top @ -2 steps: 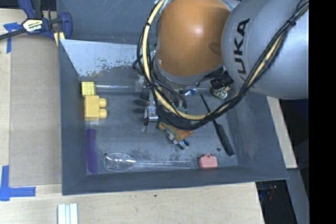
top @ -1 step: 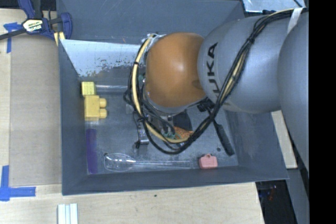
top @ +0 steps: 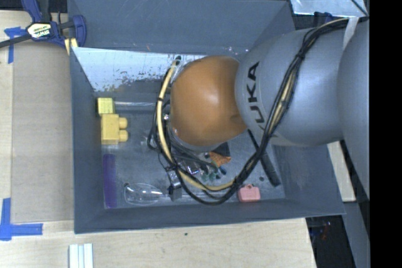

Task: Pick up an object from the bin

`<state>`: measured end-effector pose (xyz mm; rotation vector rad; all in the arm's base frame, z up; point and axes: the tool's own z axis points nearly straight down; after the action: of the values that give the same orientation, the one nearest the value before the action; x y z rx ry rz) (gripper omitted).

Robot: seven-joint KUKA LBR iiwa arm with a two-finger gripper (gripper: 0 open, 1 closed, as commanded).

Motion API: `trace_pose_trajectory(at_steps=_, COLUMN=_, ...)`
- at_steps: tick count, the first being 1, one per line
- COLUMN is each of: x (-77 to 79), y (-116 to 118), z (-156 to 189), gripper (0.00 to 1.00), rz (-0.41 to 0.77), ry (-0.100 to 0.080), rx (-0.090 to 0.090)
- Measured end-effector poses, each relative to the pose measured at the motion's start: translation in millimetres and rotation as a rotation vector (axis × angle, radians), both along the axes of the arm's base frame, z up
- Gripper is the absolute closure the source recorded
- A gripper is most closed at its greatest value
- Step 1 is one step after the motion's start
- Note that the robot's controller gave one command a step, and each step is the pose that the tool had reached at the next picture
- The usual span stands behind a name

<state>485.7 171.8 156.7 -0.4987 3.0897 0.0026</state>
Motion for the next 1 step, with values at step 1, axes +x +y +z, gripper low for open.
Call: trace_pose_trajectory(at_steps=1, x=-2.0, y=9.6, z=-8.7, gripper=0.00, rz=-0.366, ry=0.008, rx=0.000)
